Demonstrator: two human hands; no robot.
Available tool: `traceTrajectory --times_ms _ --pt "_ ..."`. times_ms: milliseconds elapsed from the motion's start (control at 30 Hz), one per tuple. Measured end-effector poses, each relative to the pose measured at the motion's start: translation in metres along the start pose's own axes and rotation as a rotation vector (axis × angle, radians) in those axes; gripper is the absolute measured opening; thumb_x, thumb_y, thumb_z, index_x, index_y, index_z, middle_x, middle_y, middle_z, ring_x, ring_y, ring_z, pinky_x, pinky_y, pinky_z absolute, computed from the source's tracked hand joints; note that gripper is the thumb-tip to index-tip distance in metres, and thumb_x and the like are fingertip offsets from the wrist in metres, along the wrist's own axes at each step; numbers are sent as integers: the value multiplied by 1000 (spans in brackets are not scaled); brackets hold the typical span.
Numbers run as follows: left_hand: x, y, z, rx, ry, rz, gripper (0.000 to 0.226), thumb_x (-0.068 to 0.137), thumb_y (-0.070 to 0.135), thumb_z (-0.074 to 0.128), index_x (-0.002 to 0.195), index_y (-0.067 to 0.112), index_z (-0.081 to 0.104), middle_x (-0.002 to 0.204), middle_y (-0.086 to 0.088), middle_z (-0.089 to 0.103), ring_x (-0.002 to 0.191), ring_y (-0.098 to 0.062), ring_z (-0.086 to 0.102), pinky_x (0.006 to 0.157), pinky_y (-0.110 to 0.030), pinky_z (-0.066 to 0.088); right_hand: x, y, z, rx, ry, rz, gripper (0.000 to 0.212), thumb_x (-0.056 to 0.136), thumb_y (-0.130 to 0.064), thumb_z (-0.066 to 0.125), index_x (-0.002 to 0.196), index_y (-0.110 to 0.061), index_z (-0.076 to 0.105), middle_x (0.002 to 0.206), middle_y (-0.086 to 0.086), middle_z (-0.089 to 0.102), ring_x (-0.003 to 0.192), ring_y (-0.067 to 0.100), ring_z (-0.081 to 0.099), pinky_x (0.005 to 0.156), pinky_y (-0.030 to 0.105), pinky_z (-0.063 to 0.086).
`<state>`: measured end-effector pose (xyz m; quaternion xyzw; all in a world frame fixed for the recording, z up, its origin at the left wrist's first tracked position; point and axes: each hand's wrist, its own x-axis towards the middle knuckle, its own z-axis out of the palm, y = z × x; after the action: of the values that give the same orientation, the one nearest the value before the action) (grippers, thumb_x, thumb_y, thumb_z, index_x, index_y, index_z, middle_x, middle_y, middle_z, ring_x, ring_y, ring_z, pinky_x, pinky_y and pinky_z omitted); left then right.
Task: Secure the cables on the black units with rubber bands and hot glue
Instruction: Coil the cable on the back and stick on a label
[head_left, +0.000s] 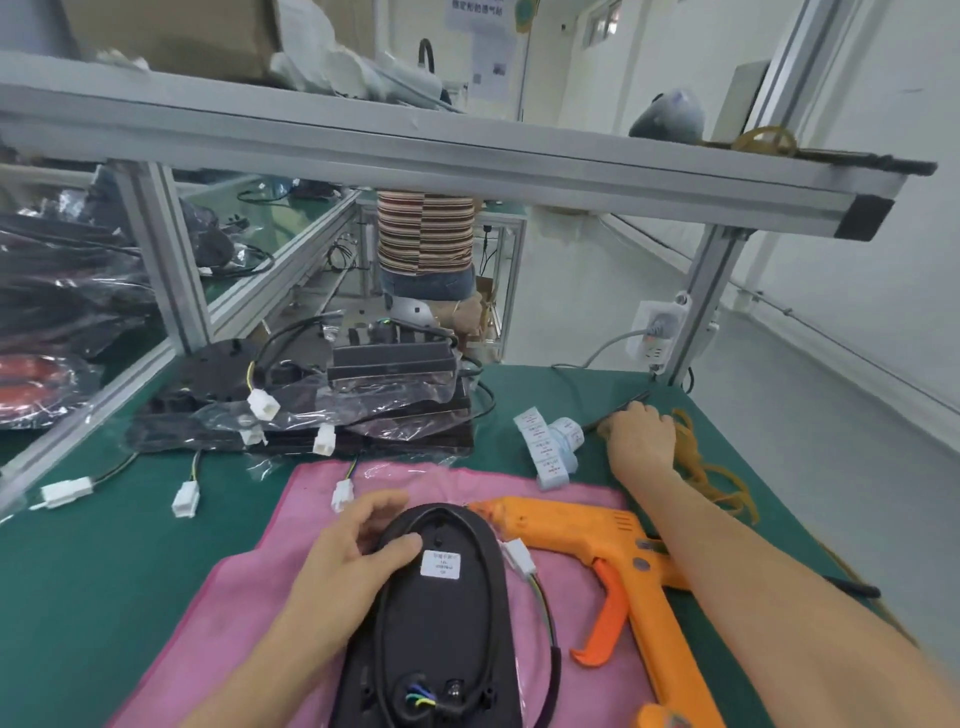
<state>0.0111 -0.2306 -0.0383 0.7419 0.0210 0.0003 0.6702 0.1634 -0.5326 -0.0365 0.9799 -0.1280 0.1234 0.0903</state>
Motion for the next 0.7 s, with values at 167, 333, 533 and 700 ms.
traceTrajectory --times_ms 167,333,533,700 --pt "10 30 0 158 107 338 35 85 6 68 104 36 66 97 20 62 89 -1 57 74 -4 40 -59 -30 -76 1023 131 -14 31 95 -22 53 65 -15 52 70 -2 57 69 16 49 64 31 35" --pt "10 58 29 108 -163 399 42 84 -1 68 106 35 67 92 9 64 72 -6 56 68 -18 46 -144 -69 -123 1652 -426 -166 33 92 -11 52 61 -21 57 54 -5 55 53 11 49 56 26 38" --pt "-3 61 25 -278 -273 305 21 77 -1 69 87 16 78 74 -2 69 56 -10 55 53 -18 45 -160 -57 -130 2091 -755 -209 20 79 -19 49 60 -17 55 62 0 54 60 14 52 61 23 45" --pt "0 73 15 -60 -232 509 23 82 -8 65 83 12 75 73 2 62 62 -13 53 57 -20 42 -164 -44 -130 2053 -1322 -213 44 86 -28 35 85 -7 74 73 6 70 52 12 61 47 20 51"
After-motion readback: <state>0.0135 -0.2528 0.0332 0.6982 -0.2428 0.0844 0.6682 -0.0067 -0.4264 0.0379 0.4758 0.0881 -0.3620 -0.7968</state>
